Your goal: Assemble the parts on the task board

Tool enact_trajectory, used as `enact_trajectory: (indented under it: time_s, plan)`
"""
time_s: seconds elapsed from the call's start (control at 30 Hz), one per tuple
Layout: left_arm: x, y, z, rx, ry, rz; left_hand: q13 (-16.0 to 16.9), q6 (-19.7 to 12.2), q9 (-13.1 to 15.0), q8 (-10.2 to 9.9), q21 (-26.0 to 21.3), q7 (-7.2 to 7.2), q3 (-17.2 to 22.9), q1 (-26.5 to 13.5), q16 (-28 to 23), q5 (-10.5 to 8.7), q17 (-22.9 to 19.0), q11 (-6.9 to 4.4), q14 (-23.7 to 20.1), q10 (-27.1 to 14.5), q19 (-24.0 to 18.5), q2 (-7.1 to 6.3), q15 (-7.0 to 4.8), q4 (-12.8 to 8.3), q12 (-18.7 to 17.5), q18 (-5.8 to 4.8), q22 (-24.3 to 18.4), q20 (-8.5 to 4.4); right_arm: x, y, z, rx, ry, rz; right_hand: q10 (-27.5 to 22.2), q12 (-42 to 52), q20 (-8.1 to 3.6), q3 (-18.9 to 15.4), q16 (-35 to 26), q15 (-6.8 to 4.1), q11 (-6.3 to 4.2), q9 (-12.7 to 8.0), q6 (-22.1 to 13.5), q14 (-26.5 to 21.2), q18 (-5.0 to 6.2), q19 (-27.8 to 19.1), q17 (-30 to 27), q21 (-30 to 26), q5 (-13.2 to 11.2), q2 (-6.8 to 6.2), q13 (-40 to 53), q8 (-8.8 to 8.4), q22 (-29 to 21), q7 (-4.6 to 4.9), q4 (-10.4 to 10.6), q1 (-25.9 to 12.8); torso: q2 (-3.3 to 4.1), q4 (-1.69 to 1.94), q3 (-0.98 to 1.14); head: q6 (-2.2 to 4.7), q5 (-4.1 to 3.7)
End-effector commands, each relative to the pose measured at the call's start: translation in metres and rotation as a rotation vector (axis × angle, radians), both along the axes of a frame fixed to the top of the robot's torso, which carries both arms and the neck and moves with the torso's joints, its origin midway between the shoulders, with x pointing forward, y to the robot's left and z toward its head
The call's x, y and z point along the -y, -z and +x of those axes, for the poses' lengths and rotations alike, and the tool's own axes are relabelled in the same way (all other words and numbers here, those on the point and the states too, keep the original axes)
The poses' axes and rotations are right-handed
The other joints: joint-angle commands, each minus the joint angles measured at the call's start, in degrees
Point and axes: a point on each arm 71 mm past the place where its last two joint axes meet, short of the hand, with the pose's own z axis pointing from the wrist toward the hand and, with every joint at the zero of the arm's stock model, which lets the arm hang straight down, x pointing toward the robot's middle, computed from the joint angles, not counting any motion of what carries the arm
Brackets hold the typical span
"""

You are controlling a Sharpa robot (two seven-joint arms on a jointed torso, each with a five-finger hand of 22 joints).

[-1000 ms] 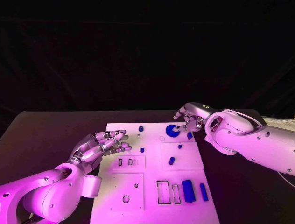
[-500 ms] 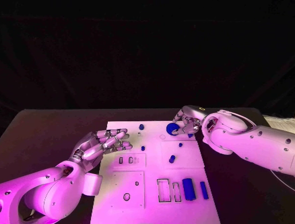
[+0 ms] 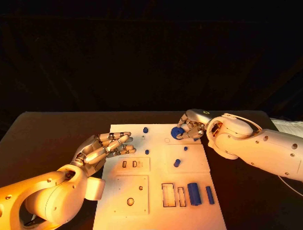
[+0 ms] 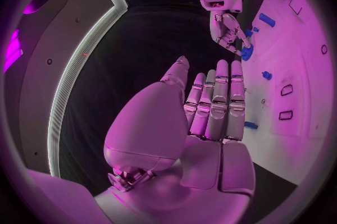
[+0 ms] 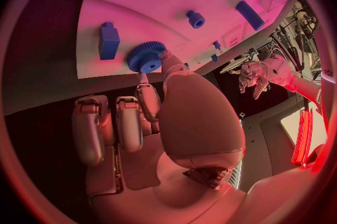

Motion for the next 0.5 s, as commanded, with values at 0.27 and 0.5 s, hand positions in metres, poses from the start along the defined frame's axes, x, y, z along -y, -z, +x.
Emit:
enact_trajectory:
  time_s: [0.27, 0.5]
  plan:
    - [0.0018, -0.0014, -0.0007, 0.01, 0.021, -0.008, -0.1, 0.0, 0.0, -0.3, -0.3, -0.01, 0.1, -0.1, -0.4, -0.22, 0.1, 0.14, -0.3, -0.2, -0.3, 0.56, 0.0, -0.3, -0.1, 0.63, 0.0, 0.15, -0.0004, 0.0042, 0.0013, -0.007, -0.009, -0.056, 0.7, 1.2, -0.01, 4.0, 1.1, -0.21, -0.43, 0.1, 2.6, 4.9, -0.75, 4.9, 8.6, 0.8, -2.8, 3.04, 1.5, 0.64, 12.9, -0.4, -2.1, 2.8, 0.01, 0.03, 0.02, -0.22, -0.02]
    - [0.0016, -0.0014, -0.0006, 0.009, 0.021, -0.008, -0.1, 0.0, 0.0, -0.3, -0.3, -0.01, 0.1, -0.1, -0.4, -0.22, 0.1, 0.14, -0.3, -0.2, -0.3, 0.56, 0.0, -0.3, -0.1, 0.63, 0.0, 0.15, -0.004, 0.0049, -0.0005, 0.013, -0.022, -0.077, 0.8, 1.3, -0.24, 6.2, 1.3, -0.46, -0.79, 0.2, 4.1, 5.0, -0.82, 5.0, 9.3, 0.9, -3.4, 3.37, 2.0, 1.06, 13.2, -0.85, -3.5, 3.8, -0.02, 0.05, 0.02, -0.18, -0.01]
